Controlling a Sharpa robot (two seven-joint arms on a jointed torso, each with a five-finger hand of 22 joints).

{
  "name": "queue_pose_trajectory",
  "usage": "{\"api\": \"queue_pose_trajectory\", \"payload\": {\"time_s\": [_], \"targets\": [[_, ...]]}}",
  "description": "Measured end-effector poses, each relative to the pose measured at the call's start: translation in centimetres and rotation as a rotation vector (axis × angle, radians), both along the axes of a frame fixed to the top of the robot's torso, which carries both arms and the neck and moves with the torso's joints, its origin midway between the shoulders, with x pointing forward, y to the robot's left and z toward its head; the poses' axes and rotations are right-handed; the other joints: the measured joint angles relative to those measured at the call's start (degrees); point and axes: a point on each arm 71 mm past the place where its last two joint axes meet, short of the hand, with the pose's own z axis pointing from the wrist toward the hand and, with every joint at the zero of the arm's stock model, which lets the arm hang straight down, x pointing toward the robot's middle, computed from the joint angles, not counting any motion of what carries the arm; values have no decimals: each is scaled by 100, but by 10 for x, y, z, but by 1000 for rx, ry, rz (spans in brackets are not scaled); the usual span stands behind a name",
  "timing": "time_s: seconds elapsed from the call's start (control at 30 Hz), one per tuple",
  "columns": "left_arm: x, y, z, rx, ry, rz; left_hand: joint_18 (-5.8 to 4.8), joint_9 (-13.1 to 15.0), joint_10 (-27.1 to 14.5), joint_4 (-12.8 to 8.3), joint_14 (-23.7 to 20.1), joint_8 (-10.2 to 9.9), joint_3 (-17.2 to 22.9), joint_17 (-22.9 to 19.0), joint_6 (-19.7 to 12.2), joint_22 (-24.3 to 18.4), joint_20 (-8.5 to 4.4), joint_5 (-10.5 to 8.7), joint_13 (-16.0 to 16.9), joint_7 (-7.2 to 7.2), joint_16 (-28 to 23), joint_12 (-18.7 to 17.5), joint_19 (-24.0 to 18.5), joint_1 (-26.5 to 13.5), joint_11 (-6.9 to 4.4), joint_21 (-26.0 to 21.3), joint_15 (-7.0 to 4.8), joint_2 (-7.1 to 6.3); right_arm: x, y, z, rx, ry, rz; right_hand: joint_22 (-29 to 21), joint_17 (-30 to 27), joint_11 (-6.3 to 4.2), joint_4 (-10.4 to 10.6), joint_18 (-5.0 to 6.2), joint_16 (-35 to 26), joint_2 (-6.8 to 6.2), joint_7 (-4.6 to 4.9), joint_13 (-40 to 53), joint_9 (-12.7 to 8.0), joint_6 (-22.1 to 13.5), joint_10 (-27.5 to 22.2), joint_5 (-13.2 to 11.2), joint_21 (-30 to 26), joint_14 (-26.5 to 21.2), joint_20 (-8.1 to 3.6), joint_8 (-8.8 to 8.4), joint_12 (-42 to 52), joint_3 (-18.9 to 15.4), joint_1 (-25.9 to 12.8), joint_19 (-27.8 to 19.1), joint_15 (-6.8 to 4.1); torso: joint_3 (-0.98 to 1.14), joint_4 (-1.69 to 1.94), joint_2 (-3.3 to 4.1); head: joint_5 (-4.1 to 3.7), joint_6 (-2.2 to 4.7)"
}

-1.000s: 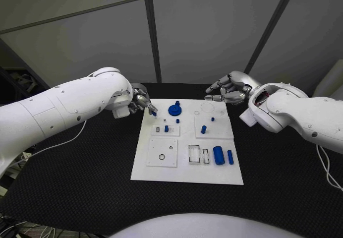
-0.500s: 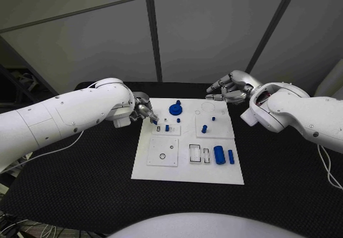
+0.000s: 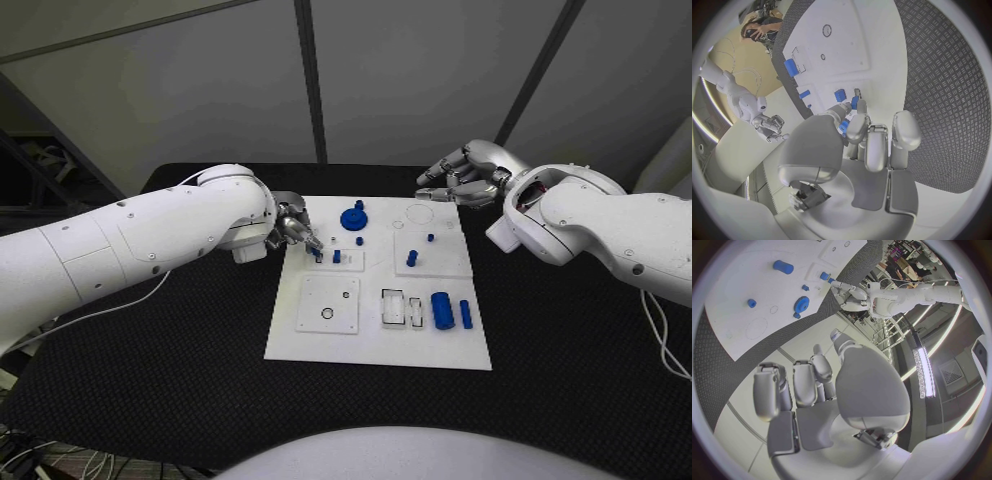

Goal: Assemble the parts on the task board

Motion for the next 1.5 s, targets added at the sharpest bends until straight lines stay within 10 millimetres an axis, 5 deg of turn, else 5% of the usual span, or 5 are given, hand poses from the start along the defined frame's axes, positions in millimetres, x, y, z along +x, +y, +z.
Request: {"api": "queue_pose_trajectory", "payload": {"time_s": [1.5], "targets": [[-2, -5, -5, 35, 29, -37, -1, 18, 3, -64, 7, 4, 63, 0, 0, 5, 0, 17, 0, -1, 0, -70, -1, -18, 8, 0, 14, -19, 0, -1, 0, -3, 4, 2, 0, -1, 0, 0, 0, 0, 0, 0, -1, -2, 0, 0, 0, 0, 0, 0, 0, 0, 0, 0, 0, 0, -1, 0, -2, 11, -46]]}}
